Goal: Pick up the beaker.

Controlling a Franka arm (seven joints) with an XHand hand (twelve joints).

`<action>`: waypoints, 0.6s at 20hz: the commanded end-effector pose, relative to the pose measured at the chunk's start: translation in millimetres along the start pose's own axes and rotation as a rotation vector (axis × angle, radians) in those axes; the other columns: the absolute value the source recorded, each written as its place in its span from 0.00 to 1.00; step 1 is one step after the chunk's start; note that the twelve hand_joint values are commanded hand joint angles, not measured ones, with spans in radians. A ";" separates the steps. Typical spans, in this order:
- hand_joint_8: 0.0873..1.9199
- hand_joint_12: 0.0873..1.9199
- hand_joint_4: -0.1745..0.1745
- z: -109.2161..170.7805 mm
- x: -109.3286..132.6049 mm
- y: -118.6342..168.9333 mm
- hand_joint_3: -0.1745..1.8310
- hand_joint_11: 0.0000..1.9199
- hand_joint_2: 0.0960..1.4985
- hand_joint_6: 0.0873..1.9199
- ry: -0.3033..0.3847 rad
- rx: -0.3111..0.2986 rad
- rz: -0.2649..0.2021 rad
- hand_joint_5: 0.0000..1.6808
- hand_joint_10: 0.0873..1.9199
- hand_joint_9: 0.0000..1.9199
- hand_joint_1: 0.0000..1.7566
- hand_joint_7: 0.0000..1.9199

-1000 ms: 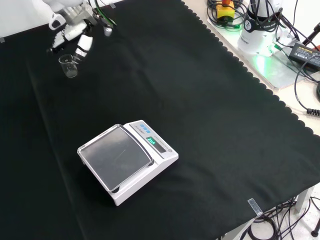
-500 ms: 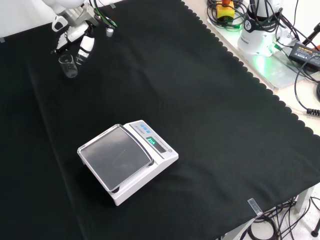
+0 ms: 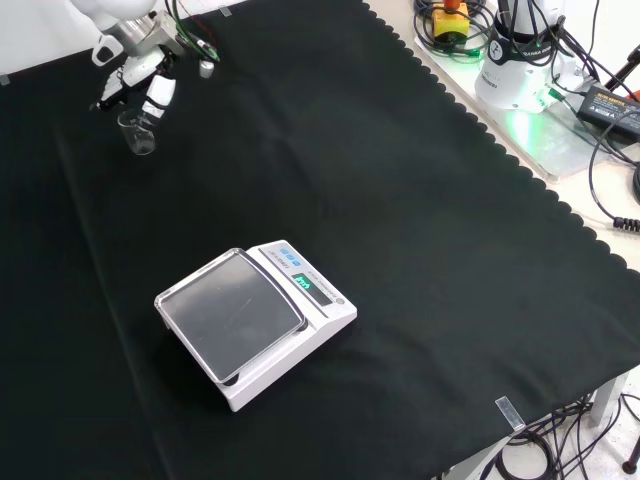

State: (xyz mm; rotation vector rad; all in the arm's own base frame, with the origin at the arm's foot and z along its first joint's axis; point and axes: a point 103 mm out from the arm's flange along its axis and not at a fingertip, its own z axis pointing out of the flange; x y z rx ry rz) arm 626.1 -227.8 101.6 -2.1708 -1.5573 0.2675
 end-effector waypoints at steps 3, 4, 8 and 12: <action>0.24 0.72 0.30 15.2 -2.5 22.6 0.16 0.00 0.63 0.00 0.031 0.027 0.002 0.04 0.28 0.00 0.03 0.00; 0.25 0.73 0.30 14.9 0.0 22.0 0.16 0.00 0.63 0.00 0.027 0.025 -0.002 0.04 0.29 0.00 0.03 0.00; 0.29 0.76 0.30 10.8 9.2 13.9 0.16 0.00 0.64 0.00 -0.003 0.023 -0.012 0.04 0.36 0.00 0.04 0.00; 0.37 0.78 0.27 6.6 21.3 2.5 0.16 0.05 0.64 0.00 -0.048 -0.073 -0.030 0.07 0.43 0.09 0.06 0.04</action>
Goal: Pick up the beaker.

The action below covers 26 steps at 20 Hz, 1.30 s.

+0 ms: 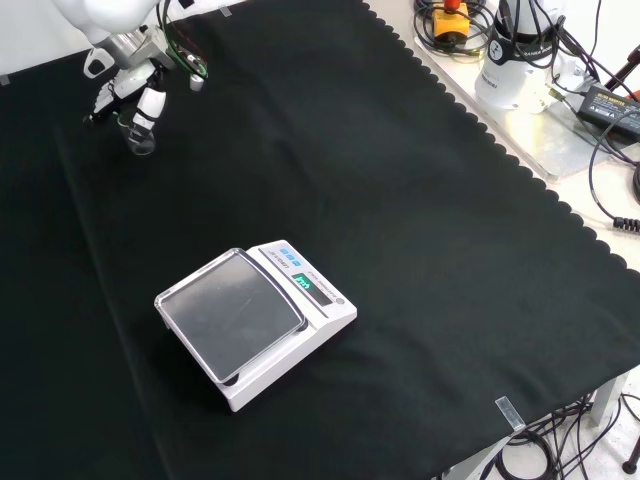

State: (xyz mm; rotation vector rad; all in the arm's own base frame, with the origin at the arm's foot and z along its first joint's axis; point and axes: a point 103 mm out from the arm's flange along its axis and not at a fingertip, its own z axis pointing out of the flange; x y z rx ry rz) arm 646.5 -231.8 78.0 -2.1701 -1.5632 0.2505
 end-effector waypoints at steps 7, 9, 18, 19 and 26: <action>0.40 0.61 0.10 -7.7 33.2 -39.7 0.17 0.49 0.60 0.24 -0.189 -0.288 -0.032 0.41 0.31 0.66 0.36 0.55; 0.40 0.55 0.03 -6.7 34.1 -38.1 0.18 0.59 0.59 0.33 -0.205 -0.298 -0.021 0.50 0.29 0.75 0.42 0.64; 0.28 0.38 0.45 -37.5 41.9 -56.6 0.42 0.81 0.39 0.29 -0.217 -0.407 -0.040 0.78 0.17 0.98 0.66 0.87; 0.26 0.37 0.29 -52.2 44.7 -68.1 0.44 0.83 0.37 0.29 -0.200 -0.421 -0.054 0.79 0.16 0.99 0.67 0.88; 0.22 0.35 0.00 -155.5 81.7 -176.5 0.49 0.85 0.32 0.28 -0.192 -0.499 -0.160 0.81 0.17 1.00 0.69 0.91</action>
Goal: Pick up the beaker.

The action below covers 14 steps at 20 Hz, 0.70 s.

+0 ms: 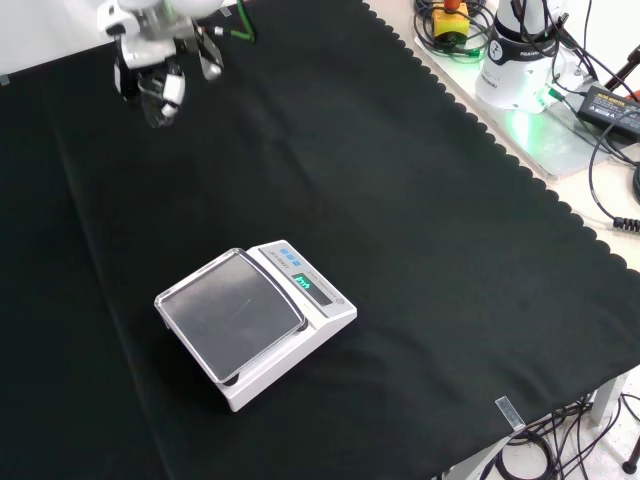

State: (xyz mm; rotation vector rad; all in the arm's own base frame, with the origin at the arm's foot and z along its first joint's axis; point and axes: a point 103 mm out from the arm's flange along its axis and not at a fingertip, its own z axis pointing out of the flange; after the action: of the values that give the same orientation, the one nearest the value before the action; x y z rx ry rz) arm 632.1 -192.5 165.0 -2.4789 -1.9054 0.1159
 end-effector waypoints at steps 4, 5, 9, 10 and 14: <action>0.22 0.35 0.00 -196.4 46.5 -104.9 0.49 0.85 0.32 0.28 0.060 -0.114 -0.191 0.81 0.19 1.00 0.69 0.91; 0.22 0.35 0.00 -207.8 57.9 -118.1 0.49 0.85 0.32 0.28 0.067 -0.111 -0.212 0.81 0.19 1.00 0.69 0.92; 0.22 0.34 0.00 -228.5 112.4 -162.2 0.50 0.84 0.32 0.28 0.088 -0.093 -0.310 0.81 0.19 1.00 0.69 0.92; 0.22 0.34 0.00 -229.0 128.5 -172.0 0.50 0.84 0.32 0.28 0.086 -0.090 -0.328 0.81 0.20 1.00 0.69 0.92; 0.21 0.35 0.00 -221.6 184.8 -203.3 0.51 0.84 0.31 0.28 0.083 -0.073 -0.383 0.81 0.20 1.00 0.69 0.92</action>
State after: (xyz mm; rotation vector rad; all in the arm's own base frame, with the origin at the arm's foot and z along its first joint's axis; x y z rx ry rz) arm 572.1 -121.3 370.1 -2.4139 -2.1312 -0.0843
